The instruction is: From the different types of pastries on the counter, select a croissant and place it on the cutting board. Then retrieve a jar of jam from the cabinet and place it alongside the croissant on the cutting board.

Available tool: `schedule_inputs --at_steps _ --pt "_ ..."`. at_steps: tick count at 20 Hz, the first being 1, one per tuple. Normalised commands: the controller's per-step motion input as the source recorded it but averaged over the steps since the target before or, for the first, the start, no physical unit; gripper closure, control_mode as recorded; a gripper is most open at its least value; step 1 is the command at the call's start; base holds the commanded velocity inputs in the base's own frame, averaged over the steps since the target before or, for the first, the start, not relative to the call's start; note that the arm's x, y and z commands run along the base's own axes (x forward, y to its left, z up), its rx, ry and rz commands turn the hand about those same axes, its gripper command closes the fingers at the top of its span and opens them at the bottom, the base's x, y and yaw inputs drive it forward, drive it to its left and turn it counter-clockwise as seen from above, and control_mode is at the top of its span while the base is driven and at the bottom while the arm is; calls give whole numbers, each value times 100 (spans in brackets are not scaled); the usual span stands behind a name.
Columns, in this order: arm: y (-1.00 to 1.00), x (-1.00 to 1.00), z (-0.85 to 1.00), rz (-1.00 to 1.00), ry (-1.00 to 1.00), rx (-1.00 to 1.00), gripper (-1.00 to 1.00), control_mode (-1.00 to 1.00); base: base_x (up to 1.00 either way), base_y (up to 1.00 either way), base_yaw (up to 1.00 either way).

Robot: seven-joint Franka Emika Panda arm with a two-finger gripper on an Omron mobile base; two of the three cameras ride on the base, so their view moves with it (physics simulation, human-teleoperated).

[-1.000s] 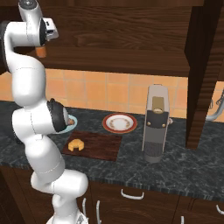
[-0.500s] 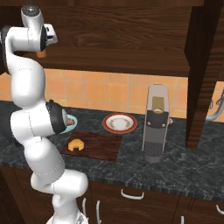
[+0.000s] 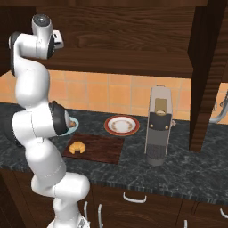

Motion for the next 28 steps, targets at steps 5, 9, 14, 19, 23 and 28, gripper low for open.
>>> schedule_inputs --at_steps 5,9,14,19,23,28 --pt "11 4 0 0 0 0 -100 -100 0 0 0" --pt "31 0 0 0 0 0 -100 -100 0 0 0" --pt "9 6 0 0 0 0 -100 -100 0 0 0" --pt "8 6 -23 0 0 -1 100 -100 0 0 0" --pt "0 0 0 0 0 0 100 -100 0 0 0" --pt "-15 0 77 3 -6 1 100 -100 0 0 0"
